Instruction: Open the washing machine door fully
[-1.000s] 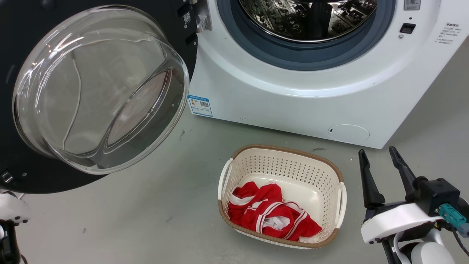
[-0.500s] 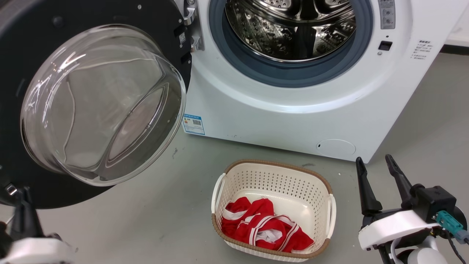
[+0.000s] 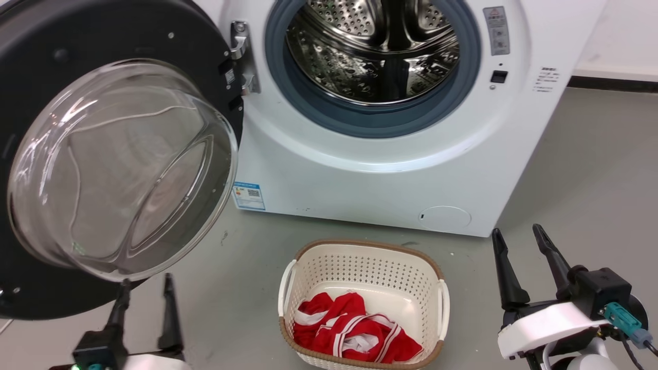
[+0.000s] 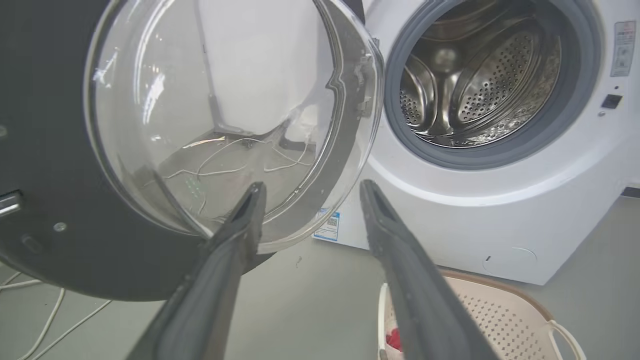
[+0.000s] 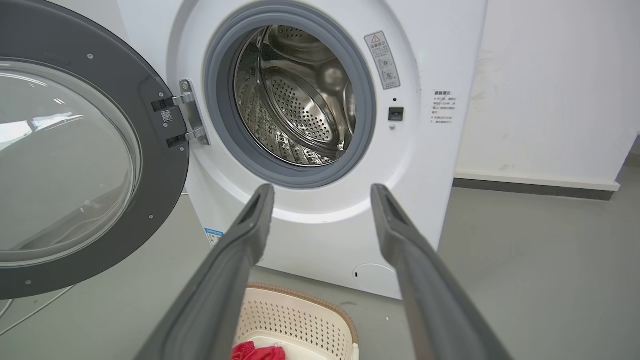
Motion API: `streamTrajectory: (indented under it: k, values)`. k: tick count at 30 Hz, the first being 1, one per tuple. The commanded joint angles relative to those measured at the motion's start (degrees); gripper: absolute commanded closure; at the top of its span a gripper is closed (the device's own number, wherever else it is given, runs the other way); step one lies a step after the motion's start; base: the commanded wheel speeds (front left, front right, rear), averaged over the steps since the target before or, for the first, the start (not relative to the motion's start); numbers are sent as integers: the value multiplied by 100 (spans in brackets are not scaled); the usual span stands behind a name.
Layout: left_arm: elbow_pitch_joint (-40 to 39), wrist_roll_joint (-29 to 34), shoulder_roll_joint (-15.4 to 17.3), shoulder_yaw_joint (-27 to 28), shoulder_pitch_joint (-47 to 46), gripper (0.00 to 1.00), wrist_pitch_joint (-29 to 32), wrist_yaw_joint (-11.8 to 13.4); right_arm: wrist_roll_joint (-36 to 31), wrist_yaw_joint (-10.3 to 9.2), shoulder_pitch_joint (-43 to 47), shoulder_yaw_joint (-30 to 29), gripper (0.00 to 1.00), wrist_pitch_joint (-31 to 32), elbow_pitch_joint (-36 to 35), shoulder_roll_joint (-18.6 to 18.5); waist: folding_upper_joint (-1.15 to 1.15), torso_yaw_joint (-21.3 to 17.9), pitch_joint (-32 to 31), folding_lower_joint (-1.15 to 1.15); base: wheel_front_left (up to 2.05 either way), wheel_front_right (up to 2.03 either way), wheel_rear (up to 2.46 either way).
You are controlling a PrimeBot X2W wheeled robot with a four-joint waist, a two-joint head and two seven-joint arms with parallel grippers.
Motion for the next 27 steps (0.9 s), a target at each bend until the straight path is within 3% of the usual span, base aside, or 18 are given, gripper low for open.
streamTrajectory:
  k: [1, 16, 27]
  values:
    - [-47, 58, -34, -76, -58, 0, -7, -14, -33, -4, 99, 12, 0, -4, -9, 8, 0, -89, -62, 0, 0, 0, 0]
    - [-110, 299, -167, -498, -847, 0, -12, -152, -366, -4, 88, -151, 0, 122, -322, 8, 0, -703, -146, 0, 0, 0, 0]
    - [163, 272, -272, -423, -945, 0, -12, -211, -270, -4, 182, -97, 0, 168, -304, 8, 0, -801, -99, 0, 0, 0, 0]
